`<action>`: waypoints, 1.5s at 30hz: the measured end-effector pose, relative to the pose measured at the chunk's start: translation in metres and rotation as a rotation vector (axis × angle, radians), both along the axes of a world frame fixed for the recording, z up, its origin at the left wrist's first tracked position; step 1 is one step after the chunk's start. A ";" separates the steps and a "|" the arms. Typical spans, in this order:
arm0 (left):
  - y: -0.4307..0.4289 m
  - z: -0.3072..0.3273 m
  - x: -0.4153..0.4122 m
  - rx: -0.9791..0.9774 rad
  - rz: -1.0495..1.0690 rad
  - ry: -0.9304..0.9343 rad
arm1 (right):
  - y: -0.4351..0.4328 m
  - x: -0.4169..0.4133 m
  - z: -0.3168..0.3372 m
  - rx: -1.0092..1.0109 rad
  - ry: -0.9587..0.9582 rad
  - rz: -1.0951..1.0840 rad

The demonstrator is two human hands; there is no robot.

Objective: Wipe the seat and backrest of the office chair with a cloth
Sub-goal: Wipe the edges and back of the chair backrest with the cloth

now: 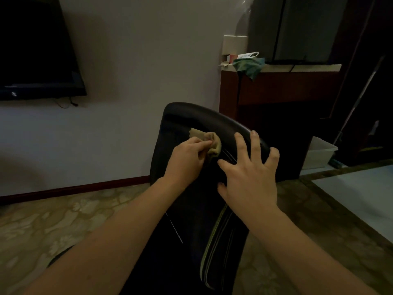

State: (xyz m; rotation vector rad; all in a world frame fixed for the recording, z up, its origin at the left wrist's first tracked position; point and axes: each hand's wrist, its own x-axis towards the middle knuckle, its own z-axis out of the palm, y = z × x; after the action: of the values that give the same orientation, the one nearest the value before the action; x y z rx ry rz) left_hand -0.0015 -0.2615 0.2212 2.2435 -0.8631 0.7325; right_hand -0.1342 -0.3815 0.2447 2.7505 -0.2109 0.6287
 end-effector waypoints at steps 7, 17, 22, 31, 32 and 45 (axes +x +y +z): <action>-0.004 0.018 0.023 0.052 0.120 0.080 | -0.003 0.001 -0.001 0.016 0.002 -0.011; -0.015 -0.008 -0.019 -0.056 -0.011 0.016 | -0.007 -0.001 -0.005 0.019 -0.032 0.011; -0.009 -0.008 -0.003 -0.112 0.029 0.100 | -0.009 -0.003 -0.009 0.033 -0.041 0.029; -0.028 0.001 -0.018 -0.166 0.101 0.147 | -0.014 -0.005 -0.010 0.038 -0.026 0.038; -0.028 -0.003 -0.023 -0.154 0.072 0.128 | -0.014 -0.005 -0.010 0.039 -0.027 0.042; -0.032 0.018 -0.010 -0.266 0.154 0.339 | -0.016 0.001 -0.012 0.030 -0.038 0.082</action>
State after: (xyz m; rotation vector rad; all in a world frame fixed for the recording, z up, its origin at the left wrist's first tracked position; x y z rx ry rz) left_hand -0.0117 -0.2936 0.2394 2.1231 -0.4086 0.4808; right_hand -0.1335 -0.3979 0.2330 2.7899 -0.1171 0.7050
